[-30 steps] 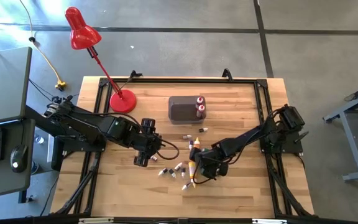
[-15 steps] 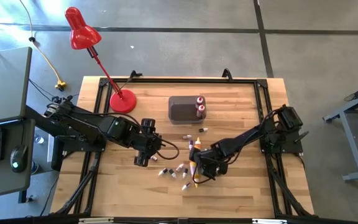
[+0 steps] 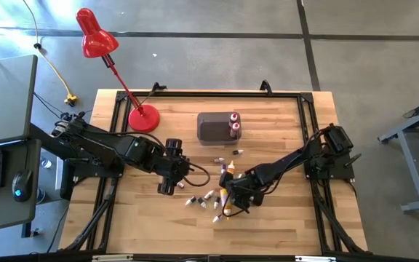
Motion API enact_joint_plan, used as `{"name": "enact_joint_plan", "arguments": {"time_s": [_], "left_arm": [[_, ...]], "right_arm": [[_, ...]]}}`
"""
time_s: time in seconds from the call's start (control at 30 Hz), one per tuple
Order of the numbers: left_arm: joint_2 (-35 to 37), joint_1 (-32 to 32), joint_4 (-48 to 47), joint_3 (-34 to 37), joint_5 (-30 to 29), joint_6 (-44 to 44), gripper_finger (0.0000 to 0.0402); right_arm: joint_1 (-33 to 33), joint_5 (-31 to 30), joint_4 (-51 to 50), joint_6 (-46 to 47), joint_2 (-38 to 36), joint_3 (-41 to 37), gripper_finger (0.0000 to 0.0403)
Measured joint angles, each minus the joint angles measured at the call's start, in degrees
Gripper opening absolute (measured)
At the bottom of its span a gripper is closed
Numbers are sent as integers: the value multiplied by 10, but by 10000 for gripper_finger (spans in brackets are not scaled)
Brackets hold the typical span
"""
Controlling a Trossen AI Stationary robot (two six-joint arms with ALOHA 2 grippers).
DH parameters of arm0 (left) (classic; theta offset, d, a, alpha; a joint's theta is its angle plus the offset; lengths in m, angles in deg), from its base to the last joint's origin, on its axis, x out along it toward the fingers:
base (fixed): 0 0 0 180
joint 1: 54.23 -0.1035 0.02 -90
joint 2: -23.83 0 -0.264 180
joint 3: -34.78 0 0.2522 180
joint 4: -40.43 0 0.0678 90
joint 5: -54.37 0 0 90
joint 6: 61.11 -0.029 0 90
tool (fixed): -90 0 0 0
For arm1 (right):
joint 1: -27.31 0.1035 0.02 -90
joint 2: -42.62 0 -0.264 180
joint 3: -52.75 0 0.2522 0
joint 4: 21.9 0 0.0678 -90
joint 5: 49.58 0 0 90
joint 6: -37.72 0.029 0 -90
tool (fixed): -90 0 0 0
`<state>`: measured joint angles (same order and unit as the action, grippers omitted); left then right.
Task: Pick & Place food coloring
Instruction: Put the large green food coloring bottle into the black bin
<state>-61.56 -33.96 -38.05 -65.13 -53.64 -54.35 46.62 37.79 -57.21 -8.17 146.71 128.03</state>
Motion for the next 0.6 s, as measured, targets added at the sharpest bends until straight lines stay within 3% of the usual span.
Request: {"name": "enact_joint_plan", "arguments": {"time_s": [0.27,0.47,0.6], "left_arm": [[0,-1,20,0,-204,72,269],[0,0,27,1,-238,139,269],[1,3,93,44,-251,144,269]], "right_arm": [[-9,-92,11,25,-94,13,116],[-38,-115,47,45,-195,12,120],[-90,-44,69,110,-251,13,115]]}}
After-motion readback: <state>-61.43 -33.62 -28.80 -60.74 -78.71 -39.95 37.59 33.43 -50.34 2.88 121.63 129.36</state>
